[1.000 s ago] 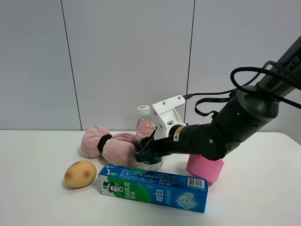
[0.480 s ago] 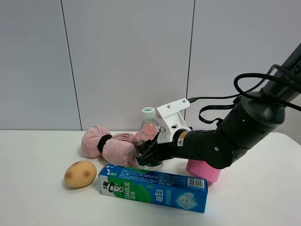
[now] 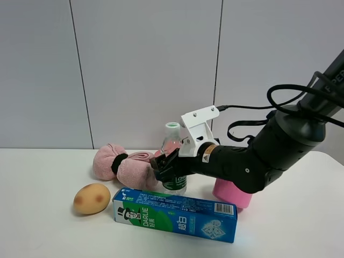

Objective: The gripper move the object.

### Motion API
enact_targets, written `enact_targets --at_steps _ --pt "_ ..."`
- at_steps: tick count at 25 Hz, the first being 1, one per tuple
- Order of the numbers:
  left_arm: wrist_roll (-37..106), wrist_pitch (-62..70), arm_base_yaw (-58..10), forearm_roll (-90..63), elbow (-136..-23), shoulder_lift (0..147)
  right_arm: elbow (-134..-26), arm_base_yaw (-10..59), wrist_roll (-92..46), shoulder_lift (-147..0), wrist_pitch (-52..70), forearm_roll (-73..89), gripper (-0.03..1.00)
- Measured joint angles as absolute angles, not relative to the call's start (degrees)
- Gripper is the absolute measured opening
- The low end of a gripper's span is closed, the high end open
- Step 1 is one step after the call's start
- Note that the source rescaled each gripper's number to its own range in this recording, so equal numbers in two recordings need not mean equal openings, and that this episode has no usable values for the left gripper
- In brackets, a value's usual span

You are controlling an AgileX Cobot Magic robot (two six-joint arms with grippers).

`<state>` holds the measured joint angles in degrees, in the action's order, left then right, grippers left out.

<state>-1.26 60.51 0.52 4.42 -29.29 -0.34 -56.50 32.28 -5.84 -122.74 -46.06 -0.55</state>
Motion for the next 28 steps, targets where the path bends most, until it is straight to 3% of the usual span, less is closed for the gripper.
enact_targets --at_steps 14,28 --pt "-1.26 60.51 0.52 4.42 -29.29 -0.34 -56.46 32.28 -5.84 -122.21 -45.2 -2.17 0.74" --pt "-1.26 60.51 0.52 4.42 -29.29 -0.34 -56.39 32.28 -5.84 -102.03 -37.27 -4.69 0.74"
